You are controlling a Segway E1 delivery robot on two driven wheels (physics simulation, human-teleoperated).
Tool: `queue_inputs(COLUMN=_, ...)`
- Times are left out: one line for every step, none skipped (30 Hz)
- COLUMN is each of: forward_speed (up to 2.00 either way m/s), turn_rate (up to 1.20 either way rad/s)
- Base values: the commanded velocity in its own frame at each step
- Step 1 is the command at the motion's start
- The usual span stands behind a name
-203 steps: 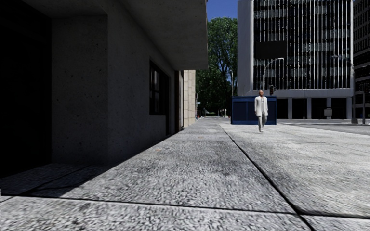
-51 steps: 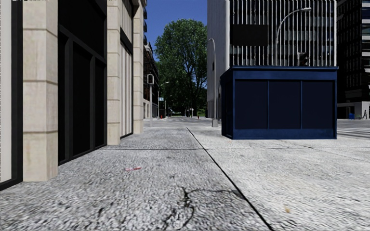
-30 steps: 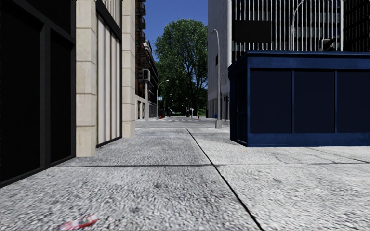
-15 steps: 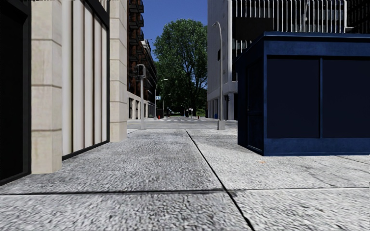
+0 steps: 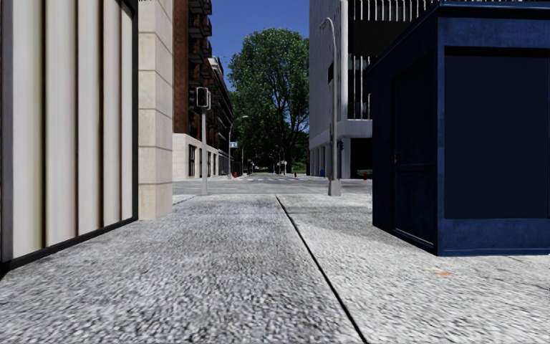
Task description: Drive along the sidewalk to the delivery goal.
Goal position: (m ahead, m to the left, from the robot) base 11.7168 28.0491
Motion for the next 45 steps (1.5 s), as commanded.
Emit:
queue_inputs(forward_speed=2.00, turn_rate=0.00)
queue_inputs(forward_speed=2.00, turn_rate=0.00)
queue_inputs(forward_speed=2.00, turn_rate=0.00)
queue_inputs(forward_speed=2.00, turn_rate=0.00)
queue_inputs(forward_speed=2.00, turn_rate=0.00)
queue_inputs(forward_speed=2.00, turn_rate=0.00)
queue_inputs(forward_speed=2.00, turn_rate=0.00)
queue_inputs(forward_speed=2.00, turn_rate=0.00)
queue_inputs(forward_speed=2.00, turn_rate=0.00)
queue_inputs(forward_speed=2.00, turn_rate=0.00)
queue_inputs(forward_speed=2.00, turn_rate=0.00)
queue_inputs(forward_speed=2.00, turn_rate=0.00)
queue_inputs(forward_speed=2.00, turn_rate=0.00)
queue_inputs(forward_speed=2.00, turn_rate=0.00)
queue_inputs(forward_speed=2.00, turn_rate=0.00)
queue_inputs(forward_speed=2.00, turn_rate=0.00)
queue_inputs(forward_speed=2.00, turn_rate=0.00)
queue_inputs(forward_speed=2.00, turn_rate=0.00)
queue_inputs(forward_speed=2.00, turn_rate=0.00)
queue_inputs(forward_speed=2.00, turn_rate=0.00)
queue_inputs(forward_speed=2.00, turn_rate=0.00)
queue_inputs(forward_speed=2.00, turn_rate=0.00)
queue_inputs(forward_speed=2.00, turn_rate=0.00)
queue_inputs(forward_speed=2.00, turn_rate=0.00)
queue_inputs(forward_speed=2.00, turn_rate=0.00)
queue_inputs(forward_speed=2.00, turn_rate=0.00)
queue_inputs(forward_speed=2.00, turn_rate=0.00)
queue_inputs(forward_speed=2.00, turn_rate=0.00)
queue_inputs(forward_speed=2.00, turn_rate=0.00)
queue_inputs(forward_speed=2.00, turn_rate=0.00)
queue_inputs(forward_speed=2.00, turn_rate=0.00)
queue_inputs(forward_speed=2.00, turn_rate=0.00)
queue_inputs(forward_speed=2.00, turn_rate=0.00)
queue_inputs(forward_speed=2.00, turn_rate=0.00)
queue_inputs(forward_speed=1.97, turn_rate=0.00)
queue_inputs(forward_speed=1.93, turn_rate=0.00)
queue_inputs(forward_speed=1.88, turn_rate=0.00)
queue_inputs(forward_speed=1.85, turn_rate=0.00)
queue_inputs(forward_speed=1.85, turn_rate=0.00)
queue_inputs(forward_speed=1.84, turn_rate=0.00)
queue_inputs(forward_speed=1.84, turn_rate=0.00)
queue_inputs(forward_speed=1.80, turn_rate=0.00)
queue_inputs(forward_speed=1.77, turn_rate=0.00)
queue_inputs(forward_speed=1.74, turn_rate=0.00)
queue_inputs(forward_speed=1.63, turn_rate=0.01)
